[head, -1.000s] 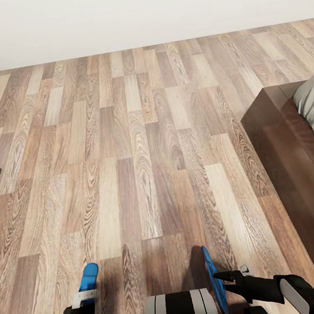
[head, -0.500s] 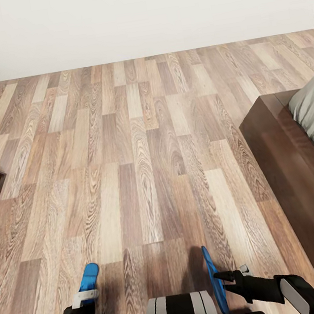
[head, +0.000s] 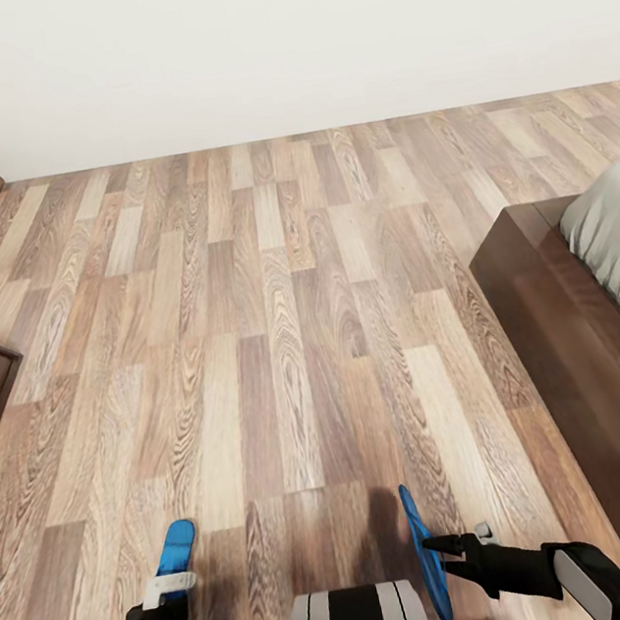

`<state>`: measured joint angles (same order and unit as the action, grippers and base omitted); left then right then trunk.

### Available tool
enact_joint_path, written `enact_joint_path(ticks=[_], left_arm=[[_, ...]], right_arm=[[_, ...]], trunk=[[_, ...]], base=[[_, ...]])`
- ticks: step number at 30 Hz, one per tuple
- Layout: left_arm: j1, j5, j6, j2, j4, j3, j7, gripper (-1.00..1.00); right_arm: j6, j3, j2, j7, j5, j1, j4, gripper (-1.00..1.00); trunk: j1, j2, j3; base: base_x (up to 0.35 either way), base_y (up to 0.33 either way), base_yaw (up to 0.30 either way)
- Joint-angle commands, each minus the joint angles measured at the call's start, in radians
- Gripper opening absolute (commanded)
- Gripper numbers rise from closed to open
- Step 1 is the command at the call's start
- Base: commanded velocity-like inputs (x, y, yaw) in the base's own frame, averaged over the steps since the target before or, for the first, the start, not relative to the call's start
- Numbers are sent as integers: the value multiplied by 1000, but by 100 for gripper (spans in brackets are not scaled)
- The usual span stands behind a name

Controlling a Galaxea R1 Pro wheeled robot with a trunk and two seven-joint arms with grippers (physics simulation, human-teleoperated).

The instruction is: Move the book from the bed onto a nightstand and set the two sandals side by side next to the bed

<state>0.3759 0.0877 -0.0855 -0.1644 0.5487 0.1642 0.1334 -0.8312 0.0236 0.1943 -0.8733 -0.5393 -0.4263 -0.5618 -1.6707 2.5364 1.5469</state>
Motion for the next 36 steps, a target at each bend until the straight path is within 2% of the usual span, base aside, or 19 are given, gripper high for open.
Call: enact_joint_path(ticks=[1,6,12,16,18,19,20,21,22,24,26,28,32,35,36], left_arm=[[0,9,-6,1,2,7,9,-100],[0,8,-8,5,3,3,10,-100],[0,-5,-10,31,8,3,19,-100],[0,-90,-15,39,46,2,60,-100],[0,-125,-18,39,69,2,91,-100],[0,-147,-19,38,82,2,118,-100],[0,-177,-24,34,94,4,170,-100],[0,-188,-29,33,97,5,191,-100],[0,-220,-60,23,102,7,266,-100],[0,-265,-111,-4,105,8,394,-100],[0,-307,-142,-35,100,7,554,-100],[-2,-322,-151,-49,97,6,644,-100],[-9,-331,-155,-57,96,5,771,-100],[-13,-332,-154,-70,93,5,854,-100],[-13,-332,-153,-76,84,4,871,-100]], right_arm=[[-5,2,0,-1,1,0,-2,-100],[-5,1,1,-1,1,0,-54,-100],[-4,4,11,-3,4,0,-71,-100],[-3,4,79,-5,3,0,-72,-100],[-1,4,100,-5,4,0,-70,-100],[1,3,112,-5,4,0,-68,-100],[5,1,128,-6,5,1,-66,-100],[6,1,135,-6,5,1,-65,-100],[16,-1,160,-6,6,2,-61,-100],[55,-1,188,-6,6,5,-46,-100],[155,-2,203,-8,6,8,-15,-100],[240,-3,208,-10,6,9,20,-100],[370,-4,209,-40,8,11,125,-100],[572,-4,208,-100,10,12,238,-100],[607,-4,208,-120,10,12,267,-100]], trunk=[[1,0,-3],[3,-1,-23],[6,-3,-46],[7,-4,-61],[8,-4,-69],[9,-4,-73],[9,-4,-77],[10,-5,-81],[10,-5,-85],[11,-5,-92],[12,-6,-100],[13,-6,-108],[15,-7,-123],[16,-8,-135],[16,-8,-139]], base=[[0,0,0],[0,0,0],[0,0,0],[0,0,0],[0,0,0],[0,0,0],[0,0,0],[0,0,0],[0,0,0],[0,0,0],[0,0,0],[0,0,0],[0,0,0],[0,0,0],[0,0,0]])
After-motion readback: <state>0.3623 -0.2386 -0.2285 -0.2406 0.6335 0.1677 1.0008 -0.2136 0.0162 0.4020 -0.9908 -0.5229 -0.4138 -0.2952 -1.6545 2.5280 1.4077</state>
